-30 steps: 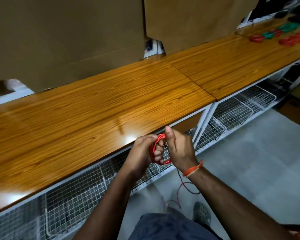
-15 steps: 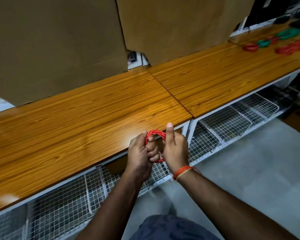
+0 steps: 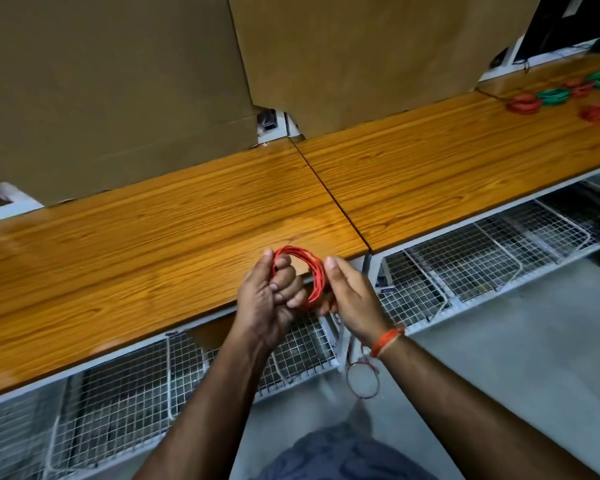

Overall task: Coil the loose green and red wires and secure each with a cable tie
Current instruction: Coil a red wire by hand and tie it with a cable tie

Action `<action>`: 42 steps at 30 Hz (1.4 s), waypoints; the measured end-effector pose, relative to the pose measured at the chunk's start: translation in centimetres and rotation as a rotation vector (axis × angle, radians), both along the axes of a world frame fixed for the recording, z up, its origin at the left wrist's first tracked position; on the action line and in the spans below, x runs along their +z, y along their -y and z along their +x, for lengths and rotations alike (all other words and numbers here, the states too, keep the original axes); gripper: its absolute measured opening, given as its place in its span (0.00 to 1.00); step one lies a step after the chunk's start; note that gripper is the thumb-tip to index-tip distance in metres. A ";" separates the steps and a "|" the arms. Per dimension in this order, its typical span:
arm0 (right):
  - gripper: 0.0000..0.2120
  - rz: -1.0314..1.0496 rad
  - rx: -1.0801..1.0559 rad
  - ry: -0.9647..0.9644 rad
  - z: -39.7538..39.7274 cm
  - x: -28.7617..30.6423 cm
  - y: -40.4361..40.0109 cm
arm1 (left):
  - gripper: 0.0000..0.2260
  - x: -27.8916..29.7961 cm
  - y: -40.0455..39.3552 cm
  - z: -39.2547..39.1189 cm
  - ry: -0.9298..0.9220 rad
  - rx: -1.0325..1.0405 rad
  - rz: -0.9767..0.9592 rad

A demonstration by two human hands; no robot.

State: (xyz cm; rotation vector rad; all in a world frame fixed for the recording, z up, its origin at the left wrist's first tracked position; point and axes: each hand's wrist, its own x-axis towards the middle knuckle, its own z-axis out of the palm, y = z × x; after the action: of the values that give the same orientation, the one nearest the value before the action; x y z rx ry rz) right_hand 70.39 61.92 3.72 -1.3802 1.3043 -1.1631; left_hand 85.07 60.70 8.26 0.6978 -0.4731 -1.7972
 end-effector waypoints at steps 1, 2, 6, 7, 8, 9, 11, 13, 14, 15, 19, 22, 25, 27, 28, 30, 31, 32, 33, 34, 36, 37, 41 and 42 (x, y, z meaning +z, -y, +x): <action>0.17 0.024 0.044 -0.021 -0.4 -0.4 -0.6 | 0.18 0.1 0.3 0.2 -0.016 0.036 0.003; 0.11 0.037 0.083 -0.074 -0.9 -0.9 -1.2 | 0.18 0.4 0.6 0.3 -0.027 0.074 -0.002; 0.09 -0.214 0.228 -0.596 -2.5 -2.4 -3.5 | 0.15 0.3 1.8 1.5 0.111 0.248 -0.147; 0.09 -0.299 0.258 -0.700 -2.7 -2.3 -3.9 | 0.15 -0.1 1.9 1.8 0.199 0.267 -0.200; 0.09 -0.379 0.280 -0.760 -2.8 -2.0 -4.0 | 0.14 -0.4 1.9 2.0 0.310 0.270 -0.255; 0.09 -0.451 0.296 -0.785 -2.6 -1.3 -4.1 | 0.14 -1.0 1.8 2.0 0.447 0.262 -0.306; 0.08 -0.562 0.312 -0.734 -2.3 0.8 -3.9 | 0.16 -1.9 1.2 1.5 0.713 0.200 -0.368; 0.07 -0.602 0.301 -0.622 -2.0 3.0 -3.1 | 0.18 -2.7 0.4 0.8 0.856 0.113 -0.398; 0.07 -0.589 0.283 -0.575 -2.1 3.9 -2.6 | 0.18 -3.0 0.0 0.5 0.878 0.061 -0.430; 0.07 -0.566 0.258 -0.536 -2.2 4.7 -2.0 | 0.19 -3.3 -0.3 0.2 0.875 0.009 -0.463; 0.06 -0.547 0.182 -0.398 -3.1 6.3 0.2 | 0.20 -3.4 -0.9 -1.0 0.676 -0.140 -0.463; 0.06 -0.457 0.110 -0.222 -3.8 6.0 1.4 | 0.17 -2.8 -1.0 -1.5 0.352 -0.235 -0.344; 0.05 -0.367 0.056 -0.086 -4.1 4.8 2.2 | 0.17 -2.4 -0.9 -1.7 0.138 -0.331 -0.286; 0.04 -0.364 0.027 -0.090 -4.0 3.9 2.3 | 0.17 -2.1 -0.8 -1.7 0.058 -0.377 -0.266; 0.06 -0.365 0.008 -0.114 -3.9 3.5 2.2 | 0.17 -1.9 -0.7 -1.8 0.037 -0.393 -0.259; 0.12 -0.322 -0.010 -0.102 -3.5 2.7 1.7 | 0.17 -1.6 -0.6 -1.9 0.020 -0.402 -0.254; 0.14 -0.284 -0.008 -0.051 -3.2 2.5 1.4 | 0.17 -1.4 -0.5 -2.0 0.017 -0.390 -0.252; 0.16 -0.252 -0.006 -0.004 -3.0 2.3 1.0 | 0.18 -1.2 -0.4 -2.0 0.019 -0.371 -0.249; 0.16 -0.230 -0.013 0.026 -2.8 2.0 0.7 | 0.18 -1.1 -0.4 -2.1 0.020 -0.353 -0.245; 0.18 -0.217 -0.033 0.029 -2.6 1.7 0.6 | 0.18 -0.9 -0.3 -2.2 0.021 -0.336 -0.240; 0.22 -0.190 -0.063 0.014 -2.5 1.3 0.6 | 0.18 -0.7 -0.2 -2.5 0.042 -0.308 -0.232; 0.24 -0.169 -0.066 0.016 -2.5 1.2 0.6 | 0.18 -0.6 -0.2 -2.8 0.069 -0.284 -0.227; 0.18 -0.132 -0.117 0.005 -2.1 1.2 0.8 | 0.18 -0.6 0.0 -4.0 0.279 -0.170 -0.238; 0.18 -0.140 -0.149 -0.012 -2.0 1.0 0.9 | 0.18 -0.6 0.1 -4.2 0.336 -0.159 -0.264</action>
State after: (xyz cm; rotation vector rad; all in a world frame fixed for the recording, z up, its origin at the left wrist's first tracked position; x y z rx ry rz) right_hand 68.42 60.97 4.74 -1.4103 1.3749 -1.3711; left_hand 80.89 60.64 7.71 0.7954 -0.9958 -1.7251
